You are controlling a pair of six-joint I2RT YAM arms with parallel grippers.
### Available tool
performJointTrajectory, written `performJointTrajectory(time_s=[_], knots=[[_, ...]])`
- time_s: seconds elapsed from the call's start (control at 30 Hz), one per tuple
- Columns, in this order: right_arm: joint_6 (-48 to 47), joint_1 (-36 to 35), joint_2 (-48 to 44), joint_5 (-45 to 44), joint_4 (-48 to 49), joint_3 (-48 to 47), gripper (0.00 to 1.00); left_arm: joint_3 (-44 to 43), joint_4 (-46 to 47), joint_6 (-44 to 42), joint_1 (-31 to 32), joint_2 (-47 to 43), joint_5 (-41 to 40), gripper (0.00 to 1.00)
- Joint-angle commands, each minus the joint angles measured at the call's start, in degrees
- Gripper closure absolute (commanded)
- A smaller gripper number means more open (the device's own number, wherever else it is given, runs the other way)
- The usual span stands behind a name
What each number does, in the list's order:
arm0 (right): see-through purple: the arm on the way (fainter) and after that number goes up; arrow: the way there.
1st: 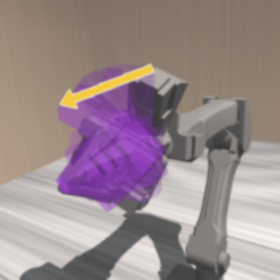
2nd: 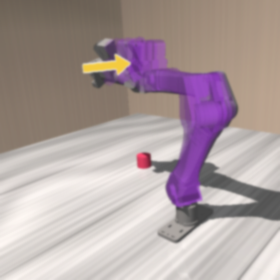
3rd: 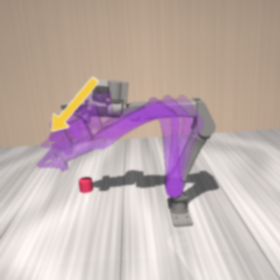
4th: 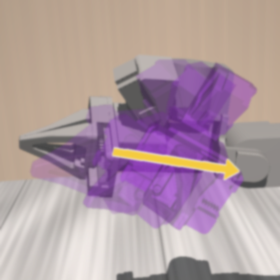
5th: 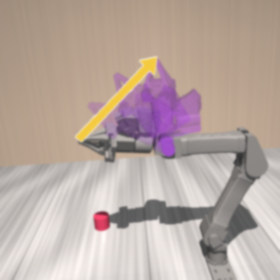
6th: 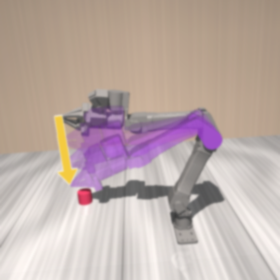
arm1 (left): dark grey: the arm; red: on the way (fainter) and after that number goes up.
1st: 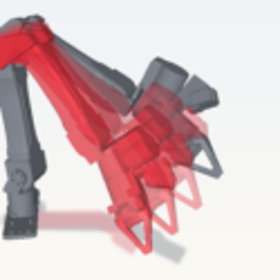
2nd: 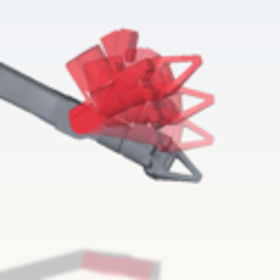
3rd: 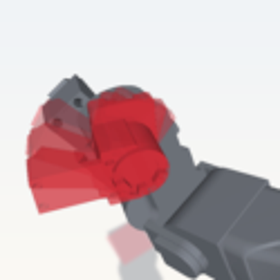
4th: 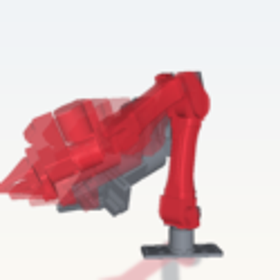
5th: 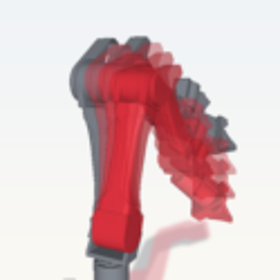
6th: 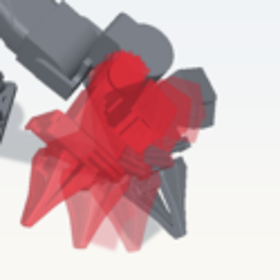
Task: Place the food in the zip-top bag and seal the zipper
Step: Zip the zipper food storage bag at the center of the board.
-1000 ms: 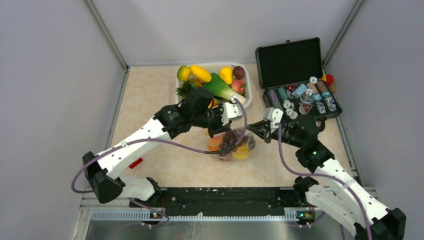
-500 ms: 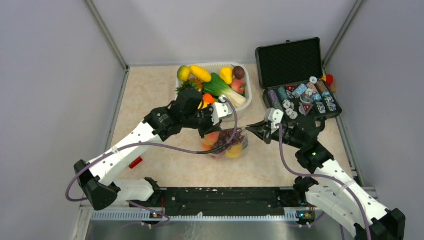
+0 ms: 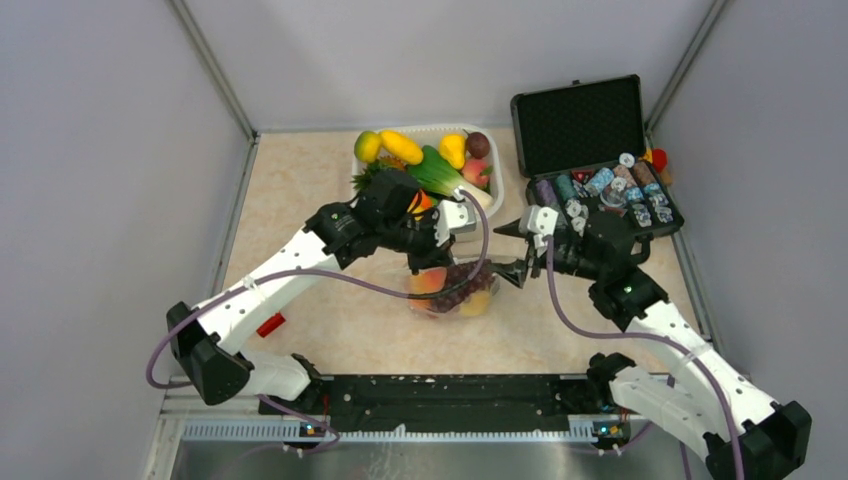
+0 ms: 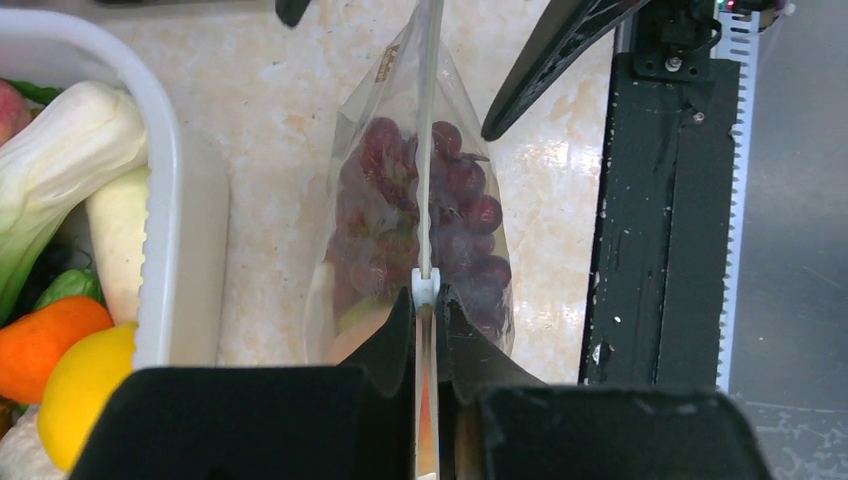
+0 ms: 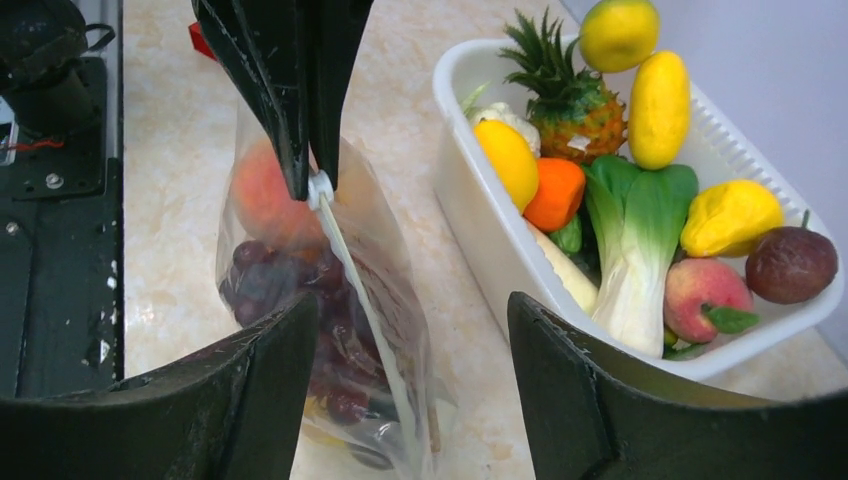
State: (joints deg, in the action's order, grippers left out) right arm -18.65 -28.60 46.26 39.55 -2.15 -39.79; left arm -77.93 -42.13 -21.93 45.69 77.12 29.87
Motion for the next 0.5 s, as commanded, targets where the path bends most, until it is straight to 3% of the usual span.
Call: performJointTrajectory(time_s=[0.0,0.1,0.33,0.47], knots=[[-3.1,0.1,2.2,4.5,-1.2,-3.0,0.34,-4.5,3.9,0.9,0.7,0.6,4.7,1.0],[-3.8,-0.2,3.6,7.4,-2.8,-3.9,0.48,-5.1,3.9,0.9,0.8,1.0,5.0,1.0],[-4.2,-1.5,5.0,7.7,-2.9,-4.5,0.56,-5.6,4.2,0.8,1.2,1.9,5.3,1.0],[-1.7,-1.9,5.5,8.1,0.5,-3.6,0.81,-5.5,3.9,1.0,1.3,2.1,5.1,1.0]])
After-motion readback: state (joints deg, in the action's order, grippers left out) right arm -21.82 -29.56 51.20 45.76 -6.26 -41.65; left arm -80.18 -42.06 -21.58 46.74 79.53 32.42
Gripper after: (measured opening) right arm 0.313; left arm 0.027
